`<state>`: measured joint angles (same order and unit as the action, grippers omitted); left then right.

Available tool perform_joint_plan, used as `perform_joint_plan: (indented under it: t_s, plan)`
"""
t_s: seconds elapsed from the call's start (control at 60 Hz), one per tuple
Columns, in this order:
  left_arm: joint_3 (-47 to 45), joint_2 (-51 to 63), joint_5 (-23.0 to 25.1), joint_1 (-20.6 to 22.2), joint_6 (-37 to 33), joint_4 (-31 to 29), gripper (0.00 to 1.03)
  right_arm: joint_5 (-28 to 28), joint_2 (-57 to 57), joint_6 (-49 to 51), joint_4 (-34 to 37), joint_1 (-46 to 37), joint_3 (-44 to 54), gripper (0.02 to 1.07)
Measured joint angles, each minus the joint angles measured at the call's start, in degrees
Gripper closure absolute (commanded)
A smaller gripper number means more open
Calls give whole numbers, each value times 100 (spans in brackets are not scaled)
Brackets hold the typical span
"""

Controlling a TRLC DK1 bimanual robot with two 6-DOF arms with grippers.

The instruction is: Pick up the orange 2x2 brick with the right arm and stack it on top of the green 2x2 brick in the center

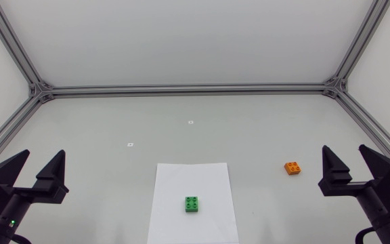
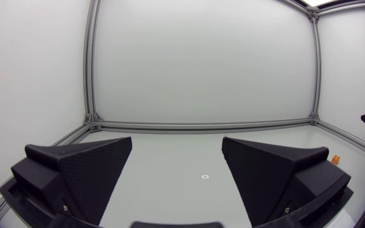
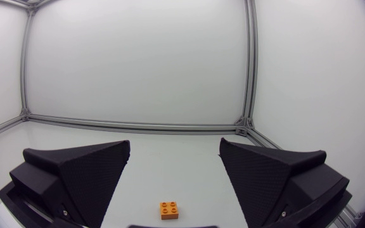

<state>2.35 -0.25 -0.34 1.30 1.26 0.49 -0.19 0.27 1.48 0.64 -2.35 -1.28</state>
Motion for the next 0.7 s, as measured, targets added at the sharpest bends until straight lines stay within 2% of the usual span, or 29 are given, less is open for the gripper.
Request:
perform_joint_plan:
  t_s: [0.483, 0.7]
  plan:
    - [0, 0, 0, -2, 0, 0, 4, 4, 0, 0, -2, 17, -22, 6]
    - [0, 0, 2, 0, 0, 0, 4, 9, 149, 0, -2, 39, -570, 6]
